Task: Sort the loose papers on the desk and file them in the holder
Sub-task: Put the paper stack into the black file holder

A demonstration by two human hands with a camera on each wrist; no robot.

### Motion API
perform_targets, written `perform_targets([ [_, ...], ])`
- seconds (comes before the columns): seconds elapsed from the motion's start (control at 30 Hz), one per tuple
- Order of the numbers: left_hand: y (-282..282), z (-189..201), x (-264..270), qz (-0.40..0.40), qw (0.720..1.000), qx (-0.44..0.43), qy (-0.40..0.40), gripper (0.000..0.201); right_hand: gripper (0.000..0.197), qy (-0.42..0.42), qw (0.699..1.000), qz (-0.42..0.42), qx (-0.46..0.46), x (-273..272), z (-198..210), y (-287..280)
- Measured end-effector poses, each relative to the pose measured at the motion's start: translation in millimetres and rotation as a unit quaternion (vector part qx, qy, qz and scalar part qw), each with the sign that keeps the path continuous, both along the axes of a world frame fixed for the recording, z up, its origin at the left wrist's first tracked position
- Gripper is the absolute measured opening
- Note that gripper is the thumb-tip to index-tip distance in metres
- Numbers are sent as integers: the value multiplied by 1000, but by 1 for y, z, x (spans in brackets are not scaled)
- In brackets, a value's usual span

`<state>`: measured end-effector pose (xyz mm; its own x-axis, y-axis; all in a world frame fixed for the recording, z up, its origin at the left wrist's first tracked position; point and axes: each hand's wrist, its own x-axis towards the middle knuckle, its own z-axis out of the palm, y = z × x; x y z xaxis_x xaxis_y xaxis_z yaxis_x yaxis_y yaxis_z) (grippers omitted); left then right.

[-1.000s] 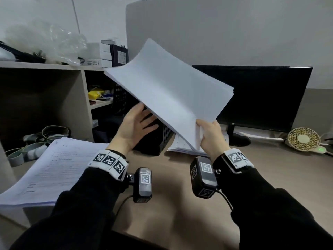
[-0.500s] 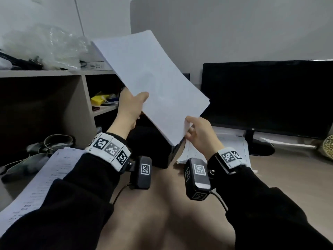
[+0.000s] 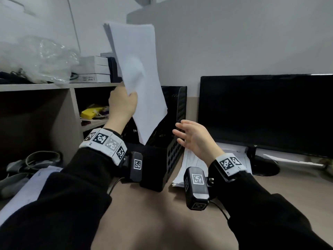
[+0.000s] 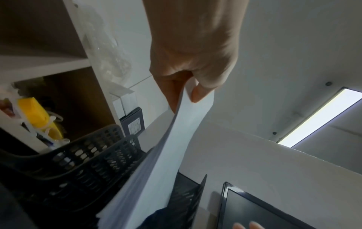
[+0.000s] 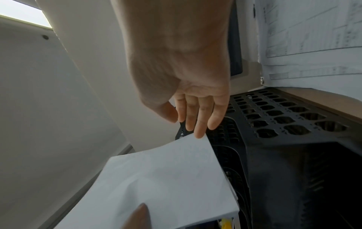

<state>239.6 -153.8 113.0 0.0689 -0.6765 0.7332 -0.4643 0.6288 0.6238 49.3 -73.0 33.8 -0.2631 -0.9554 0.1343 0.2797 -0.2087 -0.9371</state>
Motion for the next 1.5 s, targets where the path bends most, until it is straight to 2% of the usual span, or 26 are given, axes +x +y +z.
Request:
perform_targets([
  [0.07,-7,-4,-11,3,1000,19,1,24,27,13,1000,-3,3,-5,2,-2],
  [0.33,-20,-14,-59,3,997,17,-76,32,19,30,999,-15,19,-23,3,-7],
  [0.5,-26,-16,-78,-3,997,26,-78,33,23,13,999,-30,35,-35,-8,-8],
  [0.8,-34,-74,-81,-27,980,134,-148,29,22,-9,998,-35,57,-36,-24,-8],
  [0.9,-38,-95,-78,-25,973,186,-136,32,20,-11,997,-39,62,-37,-28,-5],
  [1.03,-39,-99,-75,-20,974,200,-100,42,20,-15,996,-55,70,-43,-35,0],
  [1.17,-28,-90,-73,-1,985,166,-35,67,18,-7,995,-69,75,-53,-35,12],
  [1.23,-15,-86,-72,25,993,112,27,75,17,10,993,-82,82,-61,-34,20],
  [1.33,15,-82,-77,79,986,-75,127,58,16,55,983,-140,106,-80,-34,36],
  [1.37,26,-81,-81,62,980,-116,151,47,17,79,975,-170,116,-88,-33,44],
  [1.4,36,-80,-87,17,980,-120,158,34,18,100,966,-203,128,-97,-35,50],
  [1.43,45,-80,-93,-44,985,-80,148,22,18,119,955,-231,142,-104,-36,58],
  [1.47,54,-80,-100,-113,987,-1,114,12,18,137,944,-254,162,-112,-39,68],
  [1.5,61,-81,-107,-181,977,98,62,7,22,155,932,-267,189,-118,-41,77],
])
